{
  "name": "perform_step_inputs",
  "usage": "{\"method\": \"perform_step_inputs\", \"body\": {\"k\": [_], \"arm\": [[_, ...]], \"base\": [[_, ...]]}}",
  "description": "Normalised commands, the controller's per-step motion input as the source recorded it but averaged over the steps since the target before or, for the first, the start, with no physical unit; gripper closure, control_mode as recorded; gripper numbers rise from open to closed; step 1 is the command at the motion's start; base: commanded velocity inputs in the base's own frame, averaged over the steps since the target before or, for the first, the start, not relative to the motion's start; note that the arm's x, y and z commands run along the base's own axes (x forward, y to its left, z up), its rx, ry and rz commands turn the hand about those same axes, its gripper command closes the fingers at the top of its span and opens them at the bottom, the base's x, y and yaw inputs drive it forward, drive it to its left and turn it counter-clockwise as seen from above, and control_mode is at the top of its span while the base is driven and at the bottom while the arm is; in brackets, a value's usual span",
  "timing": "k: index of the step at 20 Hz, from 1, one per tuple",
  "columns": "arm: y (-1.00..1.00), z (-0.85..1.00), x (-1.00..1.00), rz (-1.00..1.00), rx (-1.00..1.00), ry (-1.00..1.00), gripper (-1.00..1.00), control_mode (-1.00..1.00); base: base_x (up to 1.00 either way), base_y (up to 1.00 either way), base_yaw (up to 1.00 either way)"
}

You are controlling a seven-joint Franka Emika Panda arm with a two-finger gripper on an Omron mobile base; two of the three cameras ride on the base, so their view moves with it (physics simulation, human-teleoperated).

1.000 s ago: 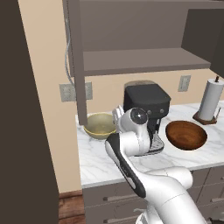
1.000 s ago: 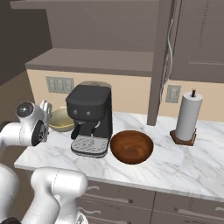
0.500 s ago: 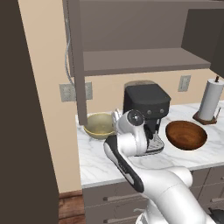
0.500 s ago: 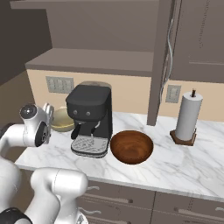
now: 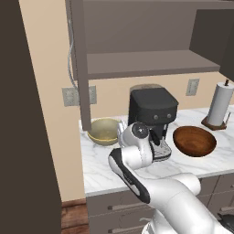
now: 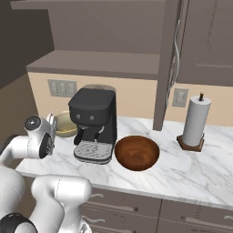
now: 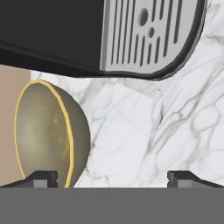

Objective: Open the cabinet. Pick the bowls from the counter and place them in the cabinet. Then close the cabinet.

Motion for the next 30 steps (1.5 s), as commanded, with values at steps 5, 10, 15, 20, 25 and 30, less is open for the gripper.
{"method": "perform_step_inputs", "body": {"k": [5,10,15,20,25,30], "arm": [[0.0,-0.08,0.0,0.0,0.0,0.0,-1.0,-1.0],[0.0,0.0,0.01,0.0,0.0,0.0,-1.0,-1.0],[0.15,0.0,0.01,0.0,0.0,0.0,-1.0,-1.0],[0.28,0.0,0.15,0.01,-0.01,0.0,-1.0,-1.0],[0.05,0.0,0.39,0.04,0.0,0.0,-1.0,-1.0],[0.01,0.0,0.5,0.04,0.0,0.0,-1.0,-1.0]], "base": [[0.0,0.0,0.0],[0.0,0.0,0.0],[0.0,0.0,0.0],[0.0,0.0,0.0],[0.0,0.0,0.0],[0.0,0.0,0.0]]}}
